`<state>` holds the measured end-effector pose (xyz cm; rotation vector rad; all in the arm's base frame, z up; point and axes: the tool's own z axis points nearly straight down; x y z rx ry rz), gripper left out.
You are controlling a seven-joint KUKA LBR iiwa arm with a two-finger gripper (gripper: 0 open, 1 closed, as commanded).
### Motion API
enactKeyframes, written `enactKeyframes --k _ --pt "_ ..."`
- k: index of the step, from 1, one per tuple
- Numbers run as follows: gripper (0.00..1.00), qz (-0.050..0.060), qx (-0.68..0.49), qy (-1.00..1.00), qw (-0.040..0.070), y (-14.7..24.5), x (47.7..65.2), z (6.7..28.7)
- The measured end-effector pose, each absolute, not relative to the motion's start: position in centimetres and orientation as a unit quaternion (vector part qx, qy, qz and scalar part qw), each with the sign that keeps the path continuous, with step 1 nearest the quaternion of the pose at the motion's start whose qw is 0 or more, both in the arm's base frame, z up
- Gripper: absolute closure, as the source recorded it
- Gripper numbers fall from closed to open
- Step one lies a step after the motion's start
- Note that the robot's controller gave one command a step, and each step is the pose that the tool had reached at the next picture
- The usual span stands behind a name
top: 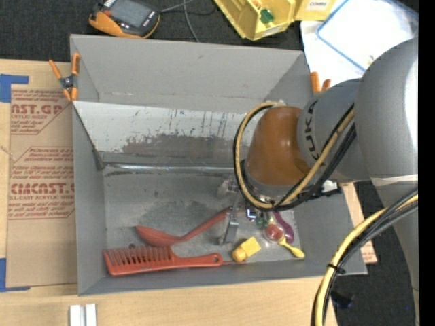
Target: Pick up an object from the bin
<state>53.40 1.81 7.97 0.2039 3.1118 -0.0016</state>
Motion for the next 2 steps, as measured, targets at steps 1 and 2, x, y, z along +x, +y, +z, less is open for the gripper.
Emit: enactKeyframes --k 1,2 --pt "0.00 -0.002 0.061 0.998 0.005 2.3 52.7 7.2" --pt "1.00 -0.001 0.053 0.999 0.006 1.4 54.1 7.0"
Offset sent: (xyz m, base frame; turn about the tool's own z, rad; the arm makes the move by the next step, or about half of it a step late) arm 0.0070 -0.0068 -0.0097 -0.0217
